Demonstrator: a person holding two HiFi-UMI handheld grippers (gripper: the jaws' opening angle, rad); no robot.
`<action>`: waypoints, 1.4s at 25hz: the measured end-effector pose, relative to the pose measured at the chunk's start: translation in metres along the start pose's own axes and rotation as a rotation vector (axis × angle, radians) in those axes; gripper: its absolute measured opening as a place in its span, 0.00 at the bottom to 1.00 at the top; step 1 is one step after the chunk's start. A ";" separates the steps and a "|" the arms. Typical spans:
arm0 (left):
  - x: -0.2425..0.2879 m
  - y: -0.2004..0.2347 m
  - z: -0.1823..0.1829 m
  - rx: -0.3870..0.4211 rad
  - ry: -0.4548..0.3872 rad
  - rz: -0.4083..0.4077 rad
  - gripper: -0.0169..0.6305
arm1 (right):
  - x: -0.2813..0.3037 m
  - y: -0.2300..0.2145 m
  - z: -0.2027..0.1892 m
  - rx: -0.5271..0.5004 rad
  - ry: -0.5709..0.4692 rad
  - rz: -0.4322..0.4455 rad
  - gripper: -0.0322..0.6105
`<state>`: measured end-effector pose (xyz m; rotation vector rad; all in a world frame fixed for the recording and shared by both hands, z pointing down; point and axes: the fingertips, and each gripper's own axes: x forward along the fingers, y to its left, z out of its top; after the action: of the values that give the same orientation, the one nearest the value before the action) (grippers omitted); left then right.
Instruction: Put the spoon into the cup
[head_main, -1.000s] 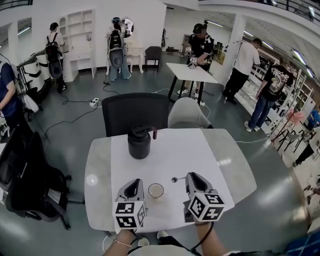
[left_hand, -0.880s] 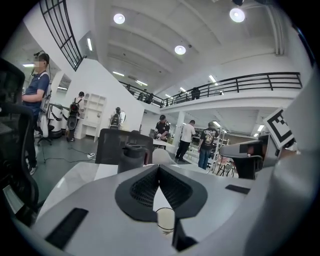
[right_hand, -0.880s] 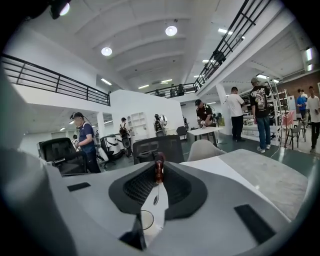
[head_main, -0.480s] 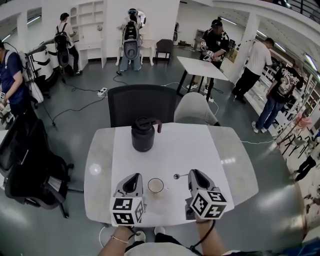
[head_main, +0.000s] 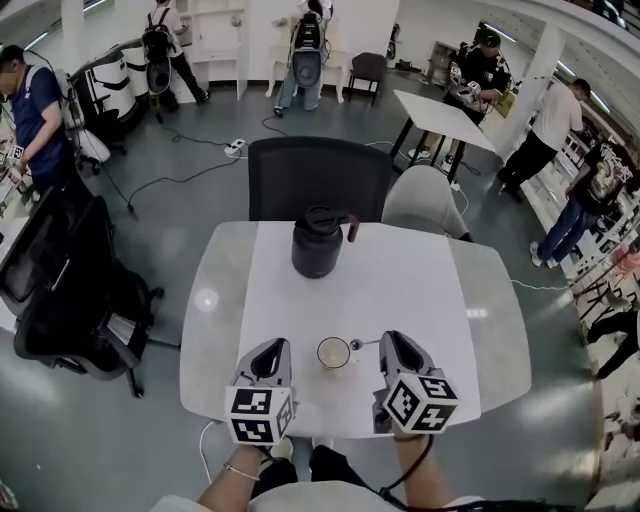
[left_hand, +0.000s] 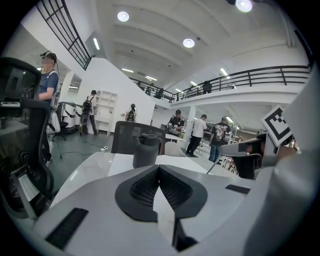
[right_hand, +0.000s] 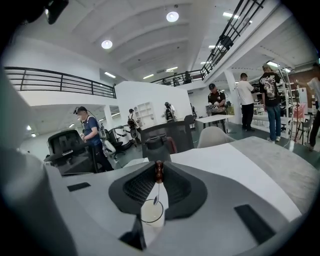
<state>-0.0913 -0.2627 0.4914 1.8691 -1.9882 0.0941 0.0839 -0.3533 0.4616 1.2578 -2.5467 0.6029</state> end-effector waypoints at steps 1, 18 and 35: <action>-0.001 0.003 -0.004 -0.004 0.006 0.007 0.05 | 0.003 0.002 -0.004 -0.002 0.010 0.005 0.15; -0.002 0.041 -0.052 -0.064 0.092 0.064 0.05 | 0.036 0.011 -0.057 0.000 0.145 0.014 0.15; 0.001 0.042 -0.091 -0.102 0.154 0.081 0.05 | 0.051 0.013 -0.097 0.006 0.219 0.027 0.15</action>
<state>-0.1100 -0.2302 0.5840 1.6666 -1.9263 0.1528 0.0456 -0.3375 0.5644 1.0954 -2.3864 0.7117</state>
